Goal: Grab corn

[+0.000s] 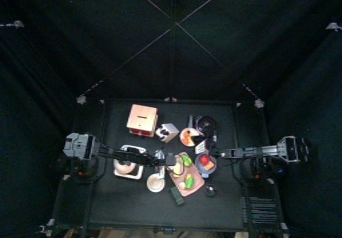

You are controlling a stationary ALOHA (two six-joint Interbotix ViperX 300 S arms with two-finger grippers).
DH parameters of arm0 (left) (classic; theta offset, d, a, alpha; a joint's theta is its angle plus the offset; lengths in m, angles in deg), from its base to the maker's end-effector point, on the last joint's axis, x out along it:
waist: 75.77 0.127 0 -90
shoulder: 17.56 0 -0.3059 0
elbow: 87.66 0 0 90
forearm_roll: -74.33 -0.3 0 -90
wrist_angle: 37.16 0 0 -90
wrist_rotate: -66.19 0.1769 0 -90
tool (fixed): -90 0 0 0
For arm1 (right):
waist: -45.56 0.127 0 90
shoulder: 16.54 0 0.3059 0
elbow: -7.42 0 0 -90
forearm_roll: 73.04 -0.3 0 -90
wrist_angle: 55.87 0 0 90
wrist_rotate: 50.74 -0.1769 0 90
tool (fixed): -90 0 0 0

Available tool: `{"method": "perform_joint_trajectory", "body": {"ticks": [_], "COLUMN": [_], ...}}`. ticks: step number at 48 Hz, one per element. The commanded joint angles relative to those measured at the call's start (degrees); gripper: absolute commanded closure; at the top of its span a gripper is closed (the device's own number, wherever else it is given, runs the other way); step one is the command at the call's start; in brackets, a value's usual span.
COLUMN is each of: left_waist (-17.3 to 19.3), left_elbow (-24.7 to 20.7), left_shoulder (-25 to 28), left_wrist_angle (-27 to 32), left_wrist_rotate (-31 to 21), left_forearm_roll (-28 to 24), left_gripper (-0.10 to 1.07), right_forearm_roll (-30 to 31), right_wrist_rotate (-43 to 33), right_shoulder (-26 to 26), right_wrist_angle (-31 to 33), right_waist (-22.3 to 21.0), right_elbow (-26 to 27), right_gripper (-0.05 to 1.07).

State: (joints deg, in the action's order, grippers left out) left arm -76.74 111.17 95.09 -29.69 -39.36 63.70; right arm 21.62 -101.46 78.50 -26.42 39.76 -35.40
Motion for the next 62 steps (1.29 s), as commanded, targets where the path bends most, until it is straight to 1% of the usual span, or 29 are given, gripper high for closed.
{"method": "perform_joint_trajectory", "body": {"ticks": [1,10,16,21,25,28,33,37,44,49,57,60,62], "left_waist": [0.18,0.09,0.0,-0.26,-0.35,-0.35,-0.09,0.09,0.09,0.26,1.14,1.14,1.14], "left_elbow": [0.09,2.64,4.22,5.71,7.47,9.14,12.13,14.77,18.98,20.13,21.27,22.68,24.52], "left_shoulder": [-3.25,-7.03,-10.63,-13.89,-16.17,-18.46,-21.88,-25.14,-30.15,-33.31,-38.76,-40.52,-41.92], "left_wrist_angle": [-0.44,-0.44,-0.44,-0.88,-2.81,-5.19,-8.7,-10.37,-10.9,-11.78,-11.43,-10.99,-11.16], "left_wrist_rotate": [0.09,0.35,0.7,1.05,1.32,1.23,1.14,0.88,0.97,1.14,1.05,0.97,0.88], "left_forearm_roll": [0.09,0.0,-0.18,-1.41,-3.52,-5.27,-6.68,-6.33,-4.04,-2.55,-1.67,-1.23,-0.79], "left_gripper": [0.09,0.09,0.09,0.09,0.09,0.09,0.09,0.09,0.09,0.09,0.09,0.09,0.09], "right_forearm_roll": [-0.09,-1.05,-1.41,-1.41,-2.37,-3.96,-6.33,-7.73,-10.2,-13.01,-17.05,-18.02,-18.9], "right_wrist_rotate": [0.0,0.0,-0.18,-0.53,-0.7,-0.62,0.18,0.26,0.26,0.35,0.44,0.44,0.44], "right_shoulder": [0.88,0.79,0.79,0.35,-0.35,-1.05,-2.29,-3.08,-2.9,-2.72,-2.64,-2.64,-2.55], "right_wrist_angle": [0.18,0.18,0.18,0.18,0.0,0.0,0.09,-0.26,-2.02,-2.55,-2.64,-2.64,-2.64], "right_waist": [0.09,0.26,0.53,1.23,1.67,2.81,5.63,7.21,9.05,10.28,11.43,11.51,11.6], "right_elbow": [0.53,1.14,2.02,2.72,3.25,4.04,5.63,6.86,8.0,9.05,10.37,10.46,10.55], "right_gripper": [0.75,0.75,0.75,0.75,0.75,0.75,0.75,0.75,0.75,0.75,0.75,0.75,0.75]}}
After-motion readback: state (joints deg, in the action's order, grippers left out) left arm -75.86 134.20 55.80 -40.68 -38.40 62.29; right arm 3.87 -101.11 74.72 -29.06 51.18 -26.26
